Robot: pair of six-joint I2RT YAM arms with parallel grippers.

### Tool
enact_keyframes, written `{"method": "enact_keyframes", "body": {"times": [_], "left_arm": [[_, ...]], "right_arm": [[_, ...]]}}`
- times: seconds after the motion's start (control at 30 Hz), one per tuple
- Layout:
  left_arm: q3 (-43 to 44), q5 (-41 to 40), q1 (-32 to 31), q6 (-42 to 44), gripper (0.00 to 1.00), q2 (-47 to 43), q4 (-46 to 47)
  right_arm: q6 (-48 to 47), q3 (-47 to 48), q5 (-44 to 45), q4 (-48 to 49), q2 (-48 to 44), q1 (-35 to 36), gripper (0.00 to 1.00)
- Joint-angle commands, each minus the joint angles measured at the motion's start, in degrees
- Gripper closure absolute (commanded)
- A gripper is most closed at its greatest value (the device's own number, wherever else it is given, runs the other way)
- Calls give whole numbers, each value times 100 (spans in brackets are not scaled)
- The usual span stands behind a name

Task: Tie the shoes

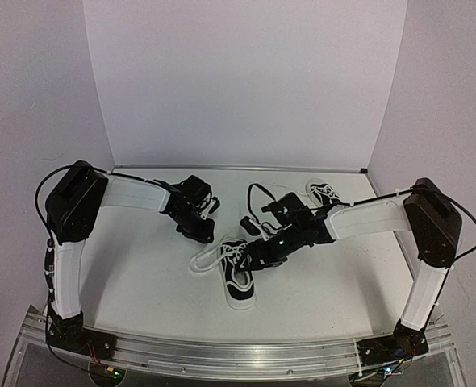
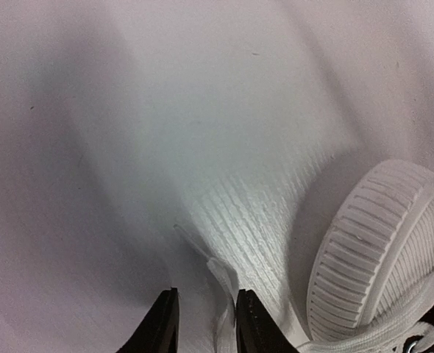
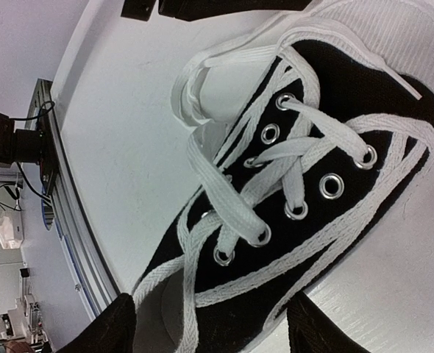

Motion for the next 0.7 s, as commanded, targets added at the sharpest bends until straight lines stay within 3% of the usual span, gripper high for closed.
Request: {"method": "enact_keyframes", "body": {"times": [0.0,0.13,0.43,0.67], "left_arm": [[-99,-472,1,-89,86,-215,-348],[-397,-579,1,-213,100,-644,-290],[-1517,-531,26,-587,100,-2089,114],[-2523,-45,28,-1059,100,-2487,811]], "right_arm": [[84,-7,-161,250,64,129,34],[64,122,107,151,-60,122,32],[-33,880,1411,-362,-567,112,18],[-1277,2663,1817,-1313,75,113,18]]}}
